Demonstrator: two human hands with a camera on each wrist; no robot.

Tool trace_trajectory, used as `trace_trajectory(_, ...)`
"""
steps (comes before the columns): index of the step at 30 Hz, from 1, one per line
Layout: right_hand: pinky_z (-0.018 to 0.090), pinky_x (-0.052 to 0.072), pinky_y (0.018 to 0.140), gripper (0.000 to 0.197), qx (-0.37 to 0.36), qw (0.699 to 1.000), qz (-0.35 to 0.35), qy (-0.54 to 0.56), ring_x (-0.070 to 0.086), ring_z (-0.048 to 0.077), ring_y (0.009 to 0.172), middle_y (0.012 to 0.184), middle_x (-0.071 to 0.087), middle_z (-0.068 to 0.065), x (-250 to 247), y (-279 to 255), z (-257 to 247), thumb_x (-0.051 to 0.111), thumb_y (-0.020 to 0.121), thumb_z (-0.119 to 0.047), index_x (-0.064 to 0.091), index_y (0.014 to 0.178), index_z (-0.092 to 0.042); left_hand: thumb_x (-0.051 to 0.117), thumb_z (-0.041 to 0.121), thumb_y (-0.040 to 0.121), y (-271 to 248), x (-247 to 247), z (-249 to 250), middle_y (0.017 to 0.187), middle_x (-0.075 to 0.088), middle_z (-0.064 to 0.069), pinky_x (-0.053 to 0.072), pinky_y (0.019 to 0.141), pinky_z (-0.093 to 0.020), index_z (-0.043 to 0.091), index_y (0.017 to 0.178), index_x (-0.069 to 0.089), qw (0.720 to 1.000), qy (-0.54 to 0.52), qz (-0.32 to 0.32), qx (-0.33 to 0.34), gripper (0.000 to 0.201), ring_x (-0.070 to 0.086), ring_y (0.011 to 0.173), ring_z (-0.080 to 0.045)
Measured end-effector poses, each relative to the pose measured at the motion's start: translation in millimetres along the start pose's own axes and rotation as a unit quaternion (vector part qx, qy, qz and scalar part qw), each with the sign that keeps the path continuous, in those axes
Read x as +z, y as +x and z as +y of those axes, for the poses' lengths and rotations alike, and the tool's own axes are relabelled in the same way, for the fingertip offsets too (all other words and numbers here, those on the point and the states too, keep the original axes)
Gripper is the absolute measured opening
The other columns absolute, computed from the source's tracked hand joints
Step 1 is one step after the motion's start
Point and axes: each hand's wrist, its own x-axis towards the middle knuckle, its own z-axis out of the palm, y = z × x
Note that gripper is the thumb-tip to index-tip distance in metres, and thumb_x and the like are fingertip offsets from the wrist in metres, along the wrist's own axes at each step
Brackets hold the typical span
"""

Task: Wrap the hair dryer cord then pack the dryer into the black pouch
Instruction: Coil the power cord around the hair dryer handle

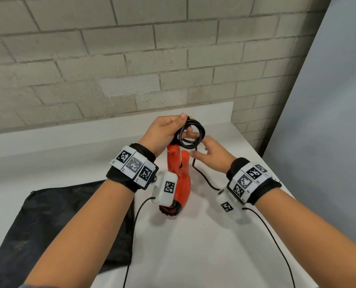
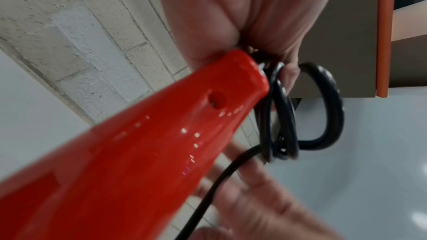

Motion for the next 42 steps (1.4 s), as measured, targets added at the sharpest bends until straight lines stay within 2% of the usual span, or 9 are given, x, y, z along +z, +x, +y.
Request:
trace_trajectory(3,-0.001,0.040,0.074,0.020,-0.019,0.996,0.062,0.054,0.057,-0.010,0.080,0.095,0.064,-0.004,-1,6,-12,0.049,0.091,-0.005,0.065,0.103,-0.006,0.041,0.018,0.095,1,-1,0,0.057,0.065,0.012,0.042,0.044,-0.011,0.006,0.079,0.061,1.000,-0.007,-0.002,0.010,0.028,0.050,0.041,0.000)
trace_trajectory(7,0.025,0.044,0.077,0.022,0.070,0.995,0.069,0.001,0.058,0.019,0.076,0.085,0.066,0.008,-2,10,0,0.046,0.091,-0.009,0.066,0.087,-0.004,0.045,0.012,0.092,-1,-2,-3,0.060,0.063,0.009,0.039,0.044,-0.011,0.013,0.086,0.064,1.000,-0.026,-0.010,0.008,0.020,0.042,0.040,0.000)
trace_trajectory(10,0.032,0.043,0.079,0.023,0.130,0.989,0.051,-0.046,0.056,0.021,0.075,0.081,0.066,0.005,-4,14,17,0.047,0.090,-0.016,0.064,0.076,-0.013,0.047,0.005,0.091,-2,0,-3,0.067,0.059,0.001,0.035,0.045,-0.009,0.005,0.096,0.062,0.999,-0.035,-0.010,0.007,0.016,0.040,0.040,-0.001)
trace_trajectory(15,0.003,0.040,0.074,0.024,0.019,0.999,0.037,-0.006,0.051,-0.006,0.075,0.081,0.058,-0.014,-6,4,-6,0.045,0.092,-0.004,0.060,0.095,-0.023,0.048,0.005,0.090,0,-4,-3,0.063,0.061,0.007,0.037,0.047,-0.009,0.008,0.094,0.063,0.999,-0.036,0.014,0.017,0.016,0.040,0.042,-0.001)
trace_trajectory(20,0.025,0.042,0.063,0.029,0.011,0.998,0.064,-0.020,0.048,0.007,0.059,0.066,0.058,0.019,-19,7,-13,0.042,0.095,-0.017,0.063,0.075,-0.021,0.047,0.012,0.091,-2,-15,-2,0.051,0.060,0.011,0.030,0.042,-0.011,0.014,0.091,0.063,0.999,-0.033,0.016,-0.001,0.016,0.040,0.040,0.000)
trace_trajectory(23,0.008,0.033,0.053,0.026,0.005,0.988,0.139,-0.070,0.046,-0.002,0.052,0.060,0.051,-0.004,-30,17,-30,0.044,0.094,-0.013,0.065,0.084,0.000,0.046,0.013,0.092,-6,-12,3,0.043,0.056,0.011,0.027,0.041,-0.015,0.010,0.095,0.062,1.000,-0.005,-0.016,-0.012,0.016,0.040,0.038,-0.001)
trace_trajectory(30,0.021,0.032,0.065,0.026,-0.057,0.961,0.240,-0.126,0.050,0.014,0.074,0.077,0.058,0.002,-40,27,-71,0.046,0.093,-0.018,0.066,0.091,-0.003,0.051,0.004,0.088,0,-12,0,0.059,0.057,0.015,0.037,0.050,-0.013,0.016,0.101,0.060,1.000,-0.003,-0.027,0.012,0.020,0.044,0.043,-0.002)
trace_trajectory(34,0.018,0.033,0.062,0.024,-0.110,0.955,0.243,-0.131,0.050,0.011,0.074,0.077,0.056,-0.002,-34,19,-85,0.046,0.093,-0.016,0.066,0.088,-0.004,0.046,0.004,0.091,2,-12,0,0.069,0.051,0.008,0.037,0.052,-0.013,0.013,0.123,0.048,0.999,0.005,-0.035,0.021,0.033,0.044,0.044,-0.001)
trace_trajectory(42,0.008,0.038,0.057,0.015,-0.095,0.973,0.212,0.007,0.050,-0.004,0.057,0.063,0.051,-0.013,-29,4,-66,0.047,0.091,-0.017,0.061,0.092,-0.012,0.042,0.009,0.094,0,-15,-6,0.082,0.060,0.001,0.031,0.043,-0.009,0.013,0.112,0.057,0.999,-0.001,0.042,0.035,0.023,0.040,0.043,0.000)
